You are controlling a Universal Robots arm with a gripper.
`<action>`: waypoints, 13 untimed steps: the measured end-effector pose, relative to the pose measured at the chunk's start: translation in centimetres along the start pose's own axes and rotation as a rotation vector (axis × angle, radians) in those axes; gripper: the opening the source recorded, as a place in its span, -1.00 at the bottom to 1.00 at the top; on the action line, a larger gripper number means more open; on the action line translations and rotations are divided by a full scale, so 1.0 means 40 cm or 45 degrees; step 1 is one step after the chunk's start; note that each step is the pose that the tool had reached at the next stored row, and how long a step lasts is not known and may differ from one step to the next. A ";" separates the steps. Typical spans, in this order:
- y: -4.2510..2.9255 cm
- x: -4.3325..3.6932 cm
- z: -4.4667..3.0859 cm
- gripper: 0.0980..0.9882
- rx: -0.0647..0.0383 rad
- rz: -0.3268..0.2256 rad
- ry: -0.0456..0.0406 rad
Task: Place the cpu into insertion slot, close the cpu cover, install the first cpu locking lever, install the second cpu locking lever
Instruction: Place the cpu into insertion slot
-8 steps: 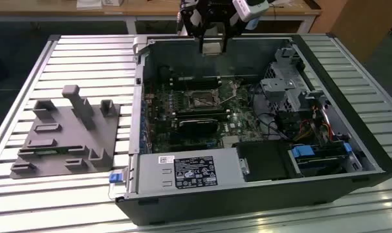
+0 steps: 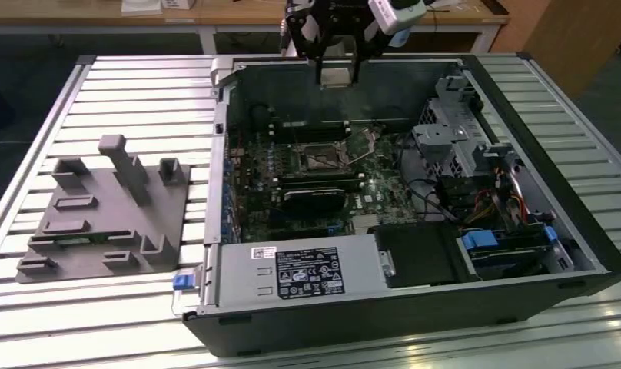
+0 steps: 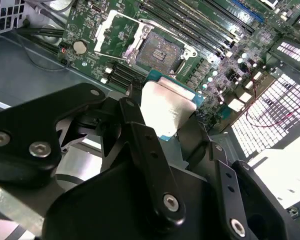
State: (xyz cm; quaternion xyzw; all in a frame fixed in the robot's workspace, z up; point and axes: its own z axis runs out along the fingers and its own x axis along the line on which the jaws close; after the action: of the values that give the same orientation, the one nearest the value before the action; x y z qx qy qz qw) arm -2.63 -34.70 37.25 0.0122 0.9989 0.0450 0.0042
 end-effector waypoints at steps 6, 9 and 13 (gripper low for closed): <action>-0.001 0.000 0.012 -0.01 0.000 0.000 0.000; -0.002 0.000 0.021 -0.01 0.000 0.000 0.000; -0.003 0.000 0.034 -0.01 0.000 0.001 0.000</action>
State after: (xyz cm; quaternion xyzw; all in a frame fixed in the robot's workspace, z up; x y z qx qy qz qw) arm -2.63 -34.70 35.89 0.0125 0.9989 0.0450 0.0043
